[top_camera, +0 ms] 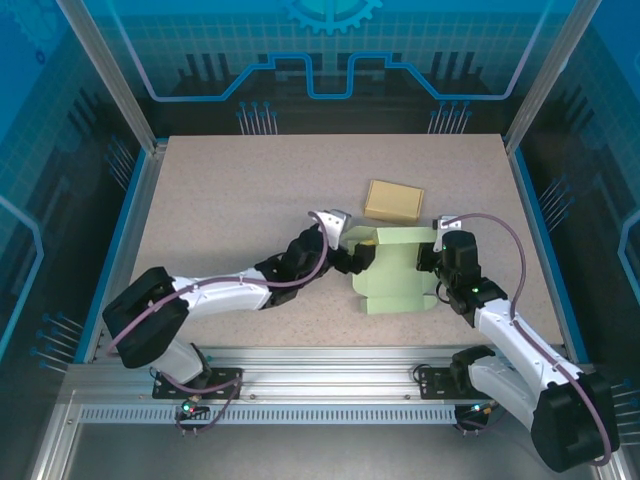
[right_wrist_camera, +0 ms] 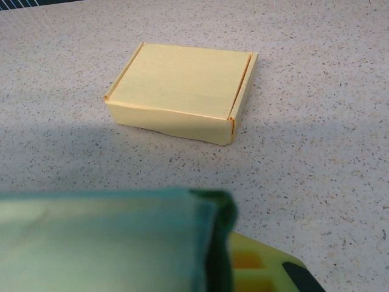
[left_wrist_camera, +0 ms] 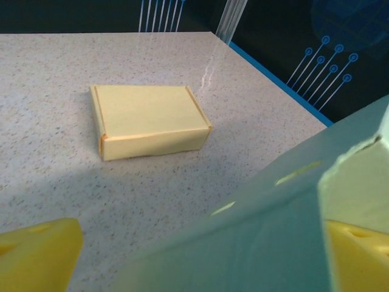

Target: Fold the paper box

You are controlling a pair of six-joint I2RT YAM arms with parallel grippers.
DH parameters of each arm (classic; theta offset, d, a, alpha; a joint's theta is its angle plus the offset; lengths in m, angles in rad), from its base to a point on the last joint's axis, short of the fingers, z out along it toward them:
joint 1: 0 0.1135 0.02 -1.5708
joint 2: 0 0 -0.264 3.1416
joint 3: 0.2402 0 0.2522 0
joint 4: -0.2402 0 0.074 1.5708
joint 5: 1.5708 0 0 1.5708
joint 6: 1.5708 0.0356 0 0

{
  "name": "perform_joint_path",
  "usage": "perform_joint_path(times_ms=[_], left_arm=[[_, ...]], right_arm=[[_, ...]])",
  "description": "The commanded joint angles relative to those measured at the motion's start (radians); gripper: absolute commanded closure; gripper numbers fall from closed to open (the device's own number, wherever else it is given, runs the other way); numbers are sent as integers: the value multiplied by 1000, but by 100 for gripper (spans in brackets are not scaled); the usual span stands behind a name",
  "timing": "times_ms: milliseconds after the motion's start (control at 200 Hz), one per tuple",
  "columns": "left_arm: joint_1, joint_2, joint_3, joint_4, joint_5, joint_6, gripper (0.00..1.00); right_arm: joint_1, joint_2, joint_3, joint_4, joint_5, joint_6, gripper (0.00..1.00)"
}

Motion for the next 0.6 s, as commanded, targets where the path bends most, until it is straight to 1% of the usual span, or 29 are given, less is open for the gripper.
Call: perform_joint_path(times_ms=[0, 110, 240, 280, 330, 365, 465, 595], left_arm=[[-8, -111, -67, 19, -86, -42, 1], [-8, -218, -174, 4, -98, -95, 1], [-9, -319, -279, -17, -53, -151, 1], [-9, -337, -309, -1, -25, -158, 4], [-9, -345, -344, 41, 12, -166, 10], [-9, -343, -360, 73, 40, -179, 13], [-9, -293, -383, 190, 128, -226, 15], [-9, -148, -391, 447, 233, -289, 18]], right_arm=[[1, -16, -12, 22, -11, -7, 100], [1, -17, -12, 21, -9, -6, 100], [0, -16, -11, 21, -8, -5, 100], [0, -16, -12, 21, -7, -5, 100], [0, -16, -11, 19, -8, -5, 100], [0, -14, -10, 19, -8, -5, 100], [0, -13, -9, 19, -9, -5, 100], [-1, -13, -9, 20, -7, -4, 100]])
